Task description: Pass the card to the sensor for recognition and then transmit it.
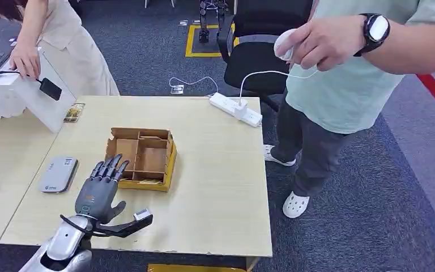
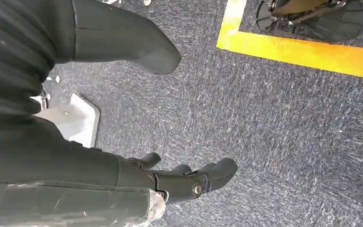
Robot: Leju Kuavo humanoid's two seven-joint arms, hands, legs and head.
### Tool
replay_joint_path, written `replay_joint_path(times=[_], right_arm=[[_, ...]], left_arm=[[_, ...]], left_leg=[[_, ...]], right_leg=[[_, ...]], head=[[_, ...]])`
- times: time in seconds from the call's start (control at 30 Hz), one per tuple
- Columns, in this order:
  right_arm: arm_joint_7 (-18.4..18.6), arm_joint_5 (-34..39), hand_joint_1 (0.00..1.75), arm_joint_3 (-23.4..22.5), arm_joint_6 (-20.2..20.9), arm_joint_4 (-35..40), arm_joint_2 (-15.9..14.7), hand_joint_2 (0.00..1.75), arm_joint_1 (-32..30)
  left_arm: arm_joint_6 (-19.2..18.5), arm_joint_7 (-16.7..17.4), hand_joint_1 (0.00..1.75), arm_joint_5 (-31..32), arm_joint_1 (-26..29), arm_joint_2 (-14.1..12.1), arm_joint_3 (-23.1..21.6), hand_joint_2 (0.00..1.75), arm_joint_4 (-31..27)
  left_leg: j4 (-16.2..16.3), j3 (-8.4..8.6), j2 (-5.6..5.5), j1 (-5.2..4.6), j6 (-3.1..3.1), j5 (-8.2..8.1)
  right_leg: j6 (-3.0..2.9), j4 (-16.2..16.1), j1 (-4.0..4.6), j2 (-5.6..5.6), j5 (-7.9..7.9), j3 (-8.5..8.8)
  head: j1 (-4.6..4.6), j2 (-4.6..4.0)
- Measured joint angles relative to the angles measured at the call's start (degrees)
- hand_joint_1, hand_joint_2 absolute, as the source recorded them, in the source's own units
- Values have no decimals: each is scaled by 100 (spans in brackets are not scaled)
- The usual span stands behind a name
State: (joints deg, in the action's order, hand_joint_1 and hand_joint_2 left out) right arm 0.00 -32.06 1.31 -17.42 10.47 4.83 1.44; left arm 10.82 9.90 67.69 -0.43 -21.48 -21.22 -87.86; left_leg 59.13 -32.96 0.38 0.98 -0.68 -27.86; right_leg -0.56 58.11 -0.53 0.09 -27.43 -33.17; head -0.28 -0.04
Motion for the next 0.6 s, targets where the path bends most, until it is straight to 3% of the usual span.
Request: replay_joint_path(times=[0.6], right_arm=[[-15, -48, 0, -83, -61, 0, 0, 175, -14]], left_arm=[[356, 101, 0, 240, -202, 435, 623, 175, 686]], left_leg=[[0, 0, 0, 0, 0, 0]], right_leg=[[0, 0, 0, 0, 1, 0]], head=[[0, 0]])
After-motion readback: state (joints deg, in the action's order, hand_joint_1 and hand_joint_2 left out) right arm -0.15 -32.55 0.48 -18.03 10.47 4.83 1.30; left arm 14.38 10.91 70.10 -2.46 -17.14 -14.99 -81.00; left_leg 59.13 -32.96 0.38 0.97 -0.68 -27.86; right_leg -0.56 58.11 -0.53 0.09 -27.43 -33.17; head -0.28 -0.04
